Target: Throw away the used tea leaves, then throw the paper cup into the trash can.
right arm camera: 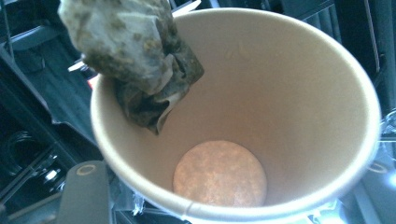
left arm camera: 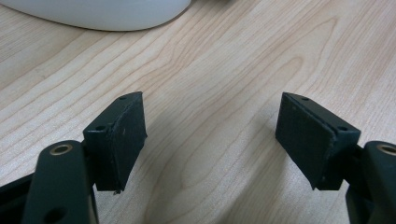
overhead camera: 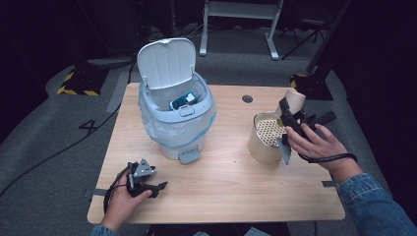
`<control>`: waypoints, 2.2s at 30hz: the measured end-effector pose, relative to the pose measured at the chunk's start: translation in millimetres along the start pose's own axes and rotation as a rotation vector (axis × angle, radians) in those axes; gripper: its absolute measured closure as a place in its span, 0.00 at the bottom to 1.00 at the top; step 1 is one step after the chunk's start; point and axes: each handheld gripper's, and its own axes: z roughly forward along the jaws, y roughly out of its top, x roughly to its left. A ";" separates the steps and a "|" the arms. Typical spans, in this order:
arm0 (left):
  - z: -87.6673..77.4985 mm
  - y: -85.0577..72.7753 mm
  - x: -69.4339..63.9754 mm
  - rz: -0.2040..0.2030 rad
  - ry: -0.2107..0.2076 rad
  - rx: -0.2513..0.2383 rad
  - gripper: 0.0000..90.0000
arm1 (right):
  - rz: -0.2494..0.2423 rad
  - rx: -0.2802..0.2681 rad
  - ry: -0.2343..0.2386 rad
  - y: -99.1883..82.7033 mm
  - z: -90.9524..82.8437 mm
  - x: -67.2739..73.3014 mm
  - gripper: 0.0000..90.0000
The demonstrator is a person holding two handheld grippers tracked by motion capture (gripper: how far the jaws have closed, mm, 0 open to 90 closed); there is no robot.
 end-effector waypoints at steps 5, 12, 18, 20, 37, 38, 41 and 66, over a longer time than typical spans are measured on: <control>0.0 0.1 0.0 0.001 0.001 0.000 0.27 | -0.042 -0.053 -0.004 6.9 0.9 1.5 0.35; 0.0 0.1 0.0 0.000 0.000 0.000 0.28 | 0.049 0.007 0.014 -2.4 1.0 -0.9 0.35; 0.0 0.1 0.0 0.000 0.000 0.000 0.28 | 0.170 -0.020 0.021 -5.0 -0.5 -1.8 0.35; 0.0 0.1 0.1 0.000 -0.001 0.001 0.28 | 0.235 -0.034 0.031 -9.1 -0.8 -2.6 0.34; 0.0 0.0 0.2 -0.003 -0.003 0.001 0.27 | 1.269 -0.239 0.344 -74.6 9.8 7.8 0.34; 0.0 0.0 0.2 -0.004 -0.003 0.000 0.27 | 1.351 -0.262 0.372 -77.7 10.8 9.9 0.34; 0.0 0.0 0.2 -0.004 -0.003 0.000 0.27 | 1.572 -0.309 0.471 -81.2 10.4 14.2 0.34; 1.2 1.1 0.6 0.003 -0.009 0.002 0.26 | 2.418 -0.776 0.871 -120.7 17.3 14.7 0.33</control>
